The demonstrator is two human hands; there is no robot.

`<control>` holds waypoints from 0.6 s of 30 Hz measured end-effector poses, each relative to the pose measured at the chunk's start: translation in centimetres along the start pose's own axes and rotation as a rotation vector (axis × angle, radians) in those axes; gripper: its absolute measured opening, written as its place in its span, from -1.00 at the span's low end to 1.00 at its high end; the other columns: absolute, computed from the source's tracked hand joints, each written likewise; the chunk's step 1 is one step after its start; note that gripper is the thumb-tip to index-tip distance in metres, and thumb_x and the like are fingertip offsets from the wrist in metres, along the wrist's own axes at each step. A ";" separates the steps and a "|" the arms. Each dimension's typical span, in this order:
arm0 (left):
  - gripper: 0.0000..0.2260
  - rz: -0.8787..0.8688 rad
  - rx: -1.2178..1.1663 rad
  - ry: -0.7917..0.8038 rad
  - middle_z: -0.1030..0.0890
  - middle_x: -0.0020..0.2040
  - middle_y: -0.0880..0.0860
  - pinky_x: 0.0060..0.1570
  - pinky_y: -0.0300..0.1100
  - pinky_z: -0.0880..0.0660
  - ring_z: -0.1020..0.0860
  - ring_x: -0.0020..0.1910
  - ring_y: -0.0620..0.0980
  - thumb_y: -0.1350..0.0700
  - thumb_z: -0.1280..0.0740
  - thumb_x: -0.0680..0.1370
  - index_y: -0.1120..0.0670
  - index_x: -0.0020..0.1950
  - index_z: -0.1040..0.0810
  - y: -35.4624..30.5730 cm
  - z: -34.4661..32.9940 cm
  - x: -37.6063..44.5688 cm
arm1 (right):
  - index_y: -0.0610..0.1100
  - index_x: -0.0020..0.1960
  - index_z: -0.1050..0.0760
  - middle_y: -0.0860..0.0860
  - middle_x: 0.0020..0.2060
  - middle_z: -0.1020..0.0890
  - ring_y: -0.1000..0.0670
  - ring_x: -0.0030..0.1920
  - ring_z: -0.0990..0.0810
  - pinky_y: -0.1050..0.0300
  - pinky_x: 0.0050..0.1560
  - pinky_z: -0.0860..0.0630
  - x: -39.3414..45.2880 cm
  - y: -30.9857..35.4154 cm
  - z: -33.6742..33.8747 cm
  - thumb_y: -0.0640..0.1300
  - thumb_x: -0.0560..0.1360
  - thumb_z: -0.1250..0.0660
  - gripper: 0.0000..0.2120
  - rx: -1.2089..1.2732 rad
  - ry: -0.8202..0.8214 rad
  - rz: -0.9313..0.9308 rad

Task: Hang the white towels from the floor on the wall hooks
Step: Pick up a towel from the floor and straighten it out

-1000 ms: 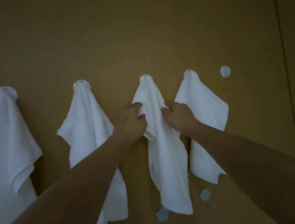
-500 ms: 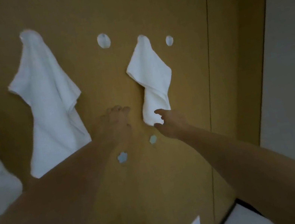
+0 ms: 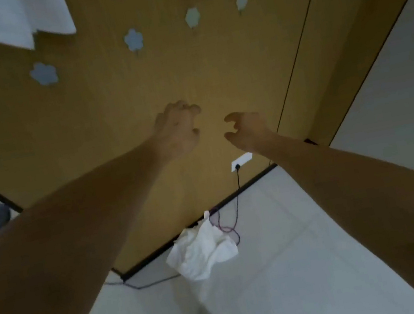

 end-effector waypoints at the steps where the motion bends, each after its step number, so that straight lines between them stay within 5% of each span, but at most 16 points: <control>1: -0.53 0.021 0.001 0.067 -0.44 0.34 0.12 0.22 0.05 -0.43 -0.40 0.30 0.14 0.06 -0.35 0.51 0.03 0.42 -0.41 0.7 -3.0 -1.4 | -0.01 0.39 -0.44 -0.08 0.09 -0.64 -0.08 0.15 -0.58 0.11 0.16 -0.50 -0.6 -1.4 -2.8 0.01 0.52 -0.32 -0.55 0.004 0.056 -0.017; 5: -0.52 0.123 -0.022 0.358 -0.40 0.37 0.14 0.24 0.05 -0.41 -0.38 0.31 0.15 0.06 -0.30 0.54 0.06 0.45 -0.35 4.2 -13.4 -6.9 | -0.03 0.37 -0.45 -0.10 0.12 -0.64 -0.11 0.17 -0.57 0.10 0.15 -0.51 -2.6 -5.6 -12.9 -0.03 0.51 -0.31 -0.57 -0.017 0.269 -0.093; 10: -0.65 0.235 -0.050 0.580 -0.48 0.15 0.11 0.09 -0.01 -0.47 -0.47 0.12 0.13 0.06 -0.29 0.51 0.08 0.29 -0.45 9.3 -24.8 -11.7 | -0.01 0.25 -0.53 -0.08 0.14 -0.63 -0.11 0.15 -0.58 0.08 0.14 -0.53 -3.4 -9.9 -24.4 -0.03 0.50 -0.33 -0.67 -0.033 0.465 -0.182; 18: -0.57 0.416 -0.144 0.772 -0.42 0.34 0.09 0.28 0.03 -0.37 -0.36 0.31 0.12 0.01 -0.27 0.57 0.03 0.43 -0.36 14.8 -45.7 -18.6 | 0.04 0.35 -0.45 0.00 0.22 -0.61 -0.04 0.24 -0.54 0.14 0.15 -0.47 -5.4 -19.5 -46.3 -0.04 0.51 -0.32 -0.60 -0.016 0.719 -0.216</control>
Point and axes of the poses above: each hand's wrist, its own x-axis towards the middle knuckle, its own z-axis out of the back of the hand, y = z × x, the point moved 2 cm from there along x, towards the middle knuckle
